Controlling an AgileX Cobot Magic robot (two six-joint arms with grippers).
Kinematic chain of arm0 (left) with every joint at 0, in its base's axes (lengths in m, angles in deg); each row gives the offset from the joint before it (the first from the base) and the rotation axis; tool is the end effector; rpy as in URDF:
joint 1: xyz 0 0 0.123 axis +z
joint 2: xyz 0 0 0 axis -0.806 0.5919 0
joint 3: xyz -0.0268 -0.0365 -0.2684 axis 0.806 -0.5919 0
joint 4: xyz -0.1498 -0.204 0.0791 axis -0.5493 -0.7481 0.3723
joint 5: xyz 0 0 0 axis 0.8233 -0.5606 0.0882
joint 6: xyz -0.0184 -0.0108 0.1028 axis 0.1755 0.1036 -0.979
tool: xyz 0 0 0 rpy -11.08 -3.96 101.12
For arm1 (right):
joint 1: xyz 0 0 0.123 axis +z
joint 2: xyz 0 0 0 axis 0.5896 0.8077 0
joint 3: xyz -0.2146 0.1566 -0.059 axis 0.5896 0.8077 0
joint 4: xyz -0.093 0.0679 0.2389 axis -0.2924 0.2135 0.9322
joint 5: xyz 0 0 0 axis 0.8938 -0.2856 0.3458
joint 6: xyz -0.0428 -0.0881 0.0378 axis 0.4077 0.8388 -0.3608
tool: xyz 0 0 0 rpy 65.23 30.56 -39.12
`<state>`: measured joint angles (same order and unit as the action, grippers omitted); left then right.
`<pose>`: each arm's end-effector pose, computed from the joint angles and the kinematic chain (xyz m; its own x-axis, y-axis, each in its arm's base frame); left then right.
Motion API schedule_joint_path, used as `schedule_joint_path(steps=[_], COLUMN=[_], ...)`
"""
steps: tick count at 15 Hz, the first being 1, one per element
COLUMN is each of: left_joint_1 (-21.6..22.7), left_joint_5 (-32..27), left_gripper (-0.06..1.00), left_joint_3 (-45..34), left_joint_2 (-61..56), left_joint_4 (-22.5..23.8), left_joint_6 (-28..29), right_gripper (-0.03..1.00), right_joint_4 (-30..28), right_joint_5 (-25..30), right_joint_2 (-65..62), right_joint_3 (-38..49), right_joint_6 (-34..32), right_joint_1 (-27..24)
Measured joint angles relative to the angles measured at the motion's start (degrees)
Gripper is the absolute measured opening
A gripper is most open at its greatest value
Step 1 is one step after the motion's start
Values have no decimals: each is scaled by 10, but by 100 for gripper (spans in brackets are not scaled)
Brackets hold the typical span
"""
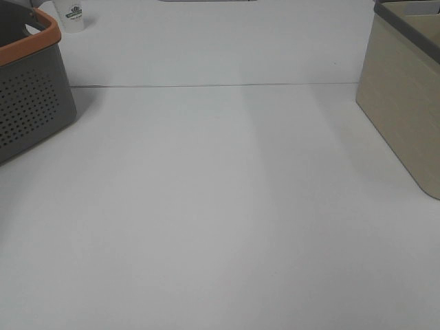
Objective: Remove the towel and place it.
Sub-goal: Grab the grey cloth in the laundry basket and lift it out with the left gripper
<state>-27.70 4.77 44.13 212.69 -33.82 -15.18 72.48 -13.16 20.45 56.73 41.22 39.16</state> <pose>0.4633 0.1819 0.2133 -0.7344 0.3253 -0.5957 0.3389 0.9362 0.0934 0.0316 0.0012 0.2785 -0.4416 -0.1308 -0.8876 -0.0969 0.9905 -0.0977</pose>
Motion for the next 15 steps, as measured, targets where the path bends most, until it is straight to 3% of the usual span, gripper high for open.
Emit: schedule_joint_path(steps=[4, 7, 8, 10, 11, 15], left_joint_1=[0, 0, 0, 0, 0, 0], left_joint_5=[-6, -13, -13, -7, -1, 22], left_gripper=[61, 53, 47, 13, 4, 0], left_joint_3=[0, 0, 0, 0, 0, 0], left_joint_2=[2, 5, 5, 5, 5, -40], left_joint_4=[1, 4, 4, 9, 14, 27], left_joint_6=[1, 3, 11, 34, 42, 48], right_gripper=[79, 79, 79, 79, 79, 79], right_joint_4=[0, 0, 0, 0, 0, 0], right_joint_5=[0, 0, 0, 0, 0, 0], right_joint_2=[0, 0, 0, 0, 0, 0], right_joint_3=[0, 0, 0, 0, 0, 0], right_joint_6=[-1, -1, -1, -1, -1, -1], right_joint_1=[0, 0, 0, 0, 0, 0])
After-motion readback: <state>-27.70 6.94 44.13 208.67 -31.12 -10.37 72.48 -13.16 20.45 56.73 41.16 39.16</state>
